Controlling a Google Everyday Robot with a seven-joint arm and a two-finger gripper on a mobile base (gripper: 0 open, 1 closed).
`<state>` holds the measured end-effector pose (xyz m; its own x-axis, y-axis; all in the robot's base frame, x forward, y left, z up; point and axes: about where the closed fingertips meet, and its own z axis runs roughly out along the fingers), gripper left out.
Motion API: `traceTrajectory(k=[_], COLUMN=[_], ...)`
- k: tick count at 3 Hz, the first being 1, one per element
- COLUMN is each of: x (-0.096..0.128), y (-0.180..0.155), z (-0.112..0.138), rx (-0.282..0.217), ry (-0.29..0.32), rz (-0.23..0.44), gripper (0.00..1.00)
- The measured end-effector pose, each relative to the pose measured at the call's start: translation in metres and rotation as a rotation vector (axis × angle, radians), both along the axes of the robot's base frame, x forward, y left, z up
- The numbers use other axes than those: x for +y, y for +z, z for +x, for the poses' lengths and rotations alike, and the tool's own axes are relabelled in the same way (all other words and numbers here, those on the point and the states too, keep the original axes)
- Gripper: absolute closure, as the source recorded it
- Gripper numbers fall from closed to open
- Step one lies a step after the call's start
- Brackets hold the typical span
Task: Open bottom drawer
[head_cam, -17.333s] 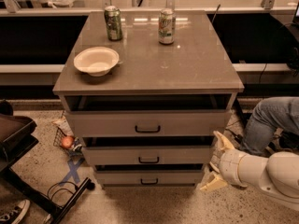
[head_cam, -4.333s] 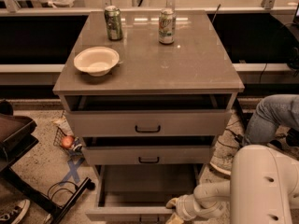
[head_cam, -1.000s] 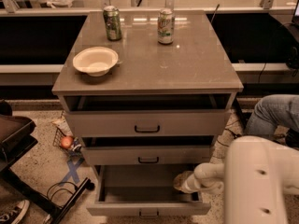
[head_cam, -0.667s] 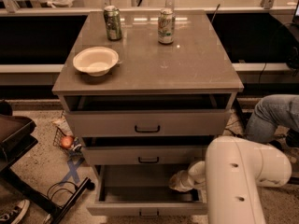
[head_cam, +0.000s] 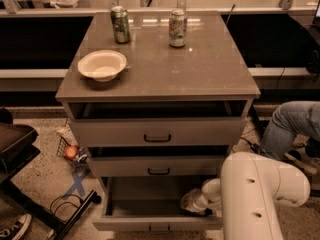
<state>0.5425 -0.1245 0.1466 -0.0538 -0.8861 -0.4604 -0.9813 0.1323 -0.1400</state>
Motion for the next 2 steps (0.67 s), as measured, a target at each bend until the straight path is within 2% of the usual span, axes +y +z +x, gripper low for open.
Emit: traceTrajectory(k=[1,2], x=[-0.0045,-0.0050], y=[-0.0038,-0.0044], z=[-0.0377,-0.0421], rx=[0.037,0.043], ry=[-0.046,-0.052], rz=[0.029,0.033], gripper=[1.00,1.00])
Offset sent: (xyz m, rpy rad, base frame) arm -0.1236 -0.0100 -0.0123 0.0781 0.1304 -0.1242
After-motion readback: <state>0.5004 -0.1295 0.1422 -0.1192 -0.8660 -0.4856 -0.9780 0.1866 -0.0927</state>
